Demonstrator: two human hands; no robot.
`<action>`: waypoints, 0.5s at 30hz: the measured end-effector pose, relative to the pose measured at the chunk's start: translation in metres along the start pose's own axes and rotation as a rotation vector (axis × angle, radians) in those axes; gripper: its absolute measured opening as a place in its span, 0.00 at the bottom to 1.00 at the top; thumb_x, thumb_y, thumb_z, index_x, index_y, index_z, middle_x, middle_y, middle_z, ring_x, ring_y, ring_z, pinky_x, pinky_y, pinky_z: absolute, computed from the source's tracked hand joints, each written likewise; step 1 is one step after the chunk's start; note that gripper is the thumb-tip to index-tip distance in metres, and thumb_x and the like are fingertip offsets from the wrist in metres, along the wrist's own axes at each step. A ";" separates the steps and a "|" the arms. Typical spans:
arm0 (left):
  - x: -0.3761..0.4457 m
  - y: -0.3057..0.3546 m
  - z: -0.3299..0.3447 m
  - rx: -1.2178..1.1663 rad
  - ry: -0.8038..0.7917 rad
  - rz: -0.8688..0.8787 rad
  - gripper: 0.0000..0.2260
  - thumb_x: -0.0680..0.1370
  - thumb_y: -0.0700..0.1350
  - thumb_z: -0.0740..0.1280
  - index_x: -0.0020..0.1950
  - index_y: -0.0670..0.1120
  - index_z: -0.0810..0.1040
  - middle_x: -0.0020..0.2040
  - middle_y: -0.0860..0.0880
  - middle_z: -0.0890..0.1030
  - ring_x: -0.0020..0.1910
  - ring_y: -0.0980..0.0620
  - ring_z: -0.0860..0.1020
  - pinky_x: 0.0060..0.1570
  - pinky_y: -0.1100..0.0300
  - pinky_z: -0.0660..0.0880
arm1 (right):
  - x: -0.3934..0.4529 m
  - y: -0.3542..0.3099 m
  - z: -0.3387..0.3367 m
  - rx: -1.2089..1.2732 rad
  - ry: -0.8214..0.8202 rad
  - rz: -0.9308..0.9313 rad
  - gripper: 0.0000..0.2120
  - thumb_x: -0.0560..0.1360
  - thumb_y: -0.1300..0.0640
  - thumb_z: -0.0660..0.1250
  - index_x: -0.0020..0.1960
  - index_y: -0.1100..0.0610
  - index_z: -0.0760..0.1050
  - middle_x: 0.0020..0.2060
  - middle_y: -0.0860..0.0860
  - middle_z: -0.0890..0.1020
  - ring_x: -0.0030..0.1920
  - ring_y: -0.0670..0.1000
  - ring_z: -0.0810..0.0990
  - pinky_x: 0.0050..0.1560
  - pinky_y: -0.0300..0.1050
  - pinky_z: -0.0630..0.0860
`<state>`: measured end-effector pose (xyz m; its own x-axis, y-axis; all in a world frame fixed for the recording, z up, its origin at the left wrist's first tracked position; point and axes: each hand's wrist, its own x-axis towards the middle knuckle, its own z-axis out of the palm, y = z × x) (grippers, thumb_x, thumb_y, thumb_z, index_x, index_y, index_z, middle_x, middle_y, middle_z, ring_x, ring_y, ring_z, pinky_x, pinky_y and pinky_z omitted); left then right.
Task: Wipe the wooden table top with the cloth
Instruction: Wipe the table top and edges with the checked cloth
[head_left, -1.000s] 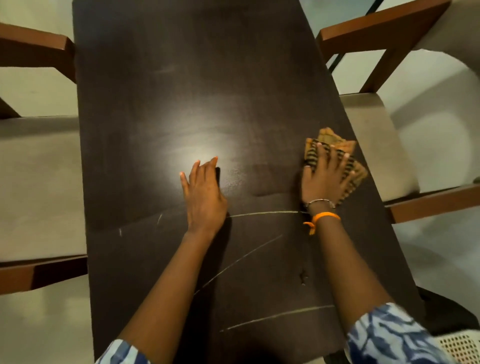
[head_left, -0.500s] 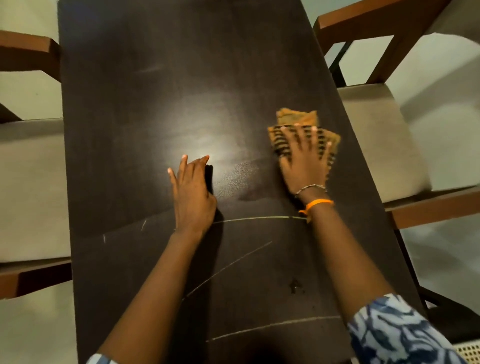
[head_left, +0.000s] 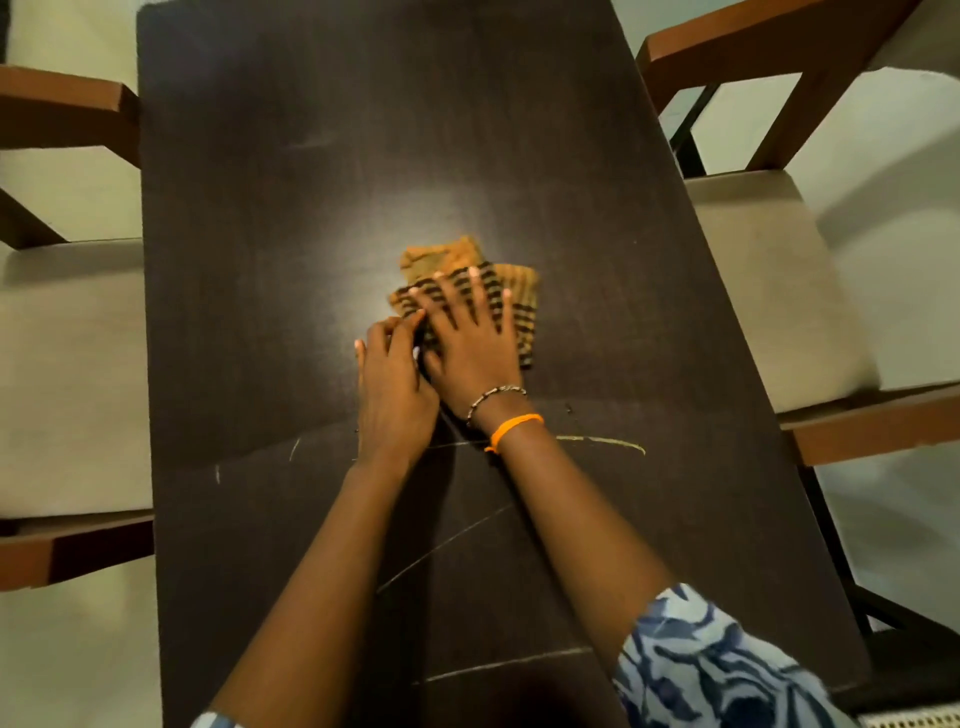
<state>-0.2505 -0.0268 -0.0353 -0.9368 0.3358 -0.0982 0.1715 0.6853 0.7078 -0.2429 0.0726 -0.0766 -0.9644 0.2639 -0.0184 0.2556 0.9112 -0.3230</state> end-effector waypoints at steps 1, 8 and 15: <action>0.001 -0.001 -0.001 -0.024 0.020 -0.029 0.20 0.74 0.31 0.58 0.65 0.42 0.71 0.61 0.42 0.71 0.62 0.44 0.69 0.69 0.40 0.63 | 0.001 -0.003 0.001 0.001 -0.036 -0.066 0.27 0.73 0.48 0.56 0.72 0.47 0.62 0.74 0.51 0.62 0.75 0.59 0.53 0.71 0.66 0.47; 0.000 0.004 0.001 0.050 -0.028 0.005 0.25 0.75 0.28 0.57 0.70 0.42 0.67 0.67 0.43 0.68 0.73 0.46 0.60 0.76 0.45 0.45 | 0.037 0.108 -0.038 -0.100 0.015 0.068 0.27 0.73 0.48 0.55 0.72 0.43 0.60 0.74 0.48 0.61 0.75 0.57 0.53 0.70 0.67 0.46; 0.010 -0.001 -0.014 0.082 -0.061 0.027 0.21 0.78 0.32 0.59 0.71 0.44 0.66 0.70 0.44 0.67 0.76 0.47 0.55 0.75 0.49 0.42 | 0.050 0.192 -0.072 -0.032 0.089 0.558 0.27 0.76 0.52 0.59 0.74 0.46 0.56 0.76 0.51 0.56 0.76 0.57 0.47 0.72 0.67 0.43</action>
<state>-0.2642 -0.0335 -0.0274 -0.9116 0.3918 -0.1247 0.2226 0.7251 0.6517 -0.2371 0.2832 -0.0709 -0.6736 0.7326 -0.0974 0.7280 0.6350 -0.2584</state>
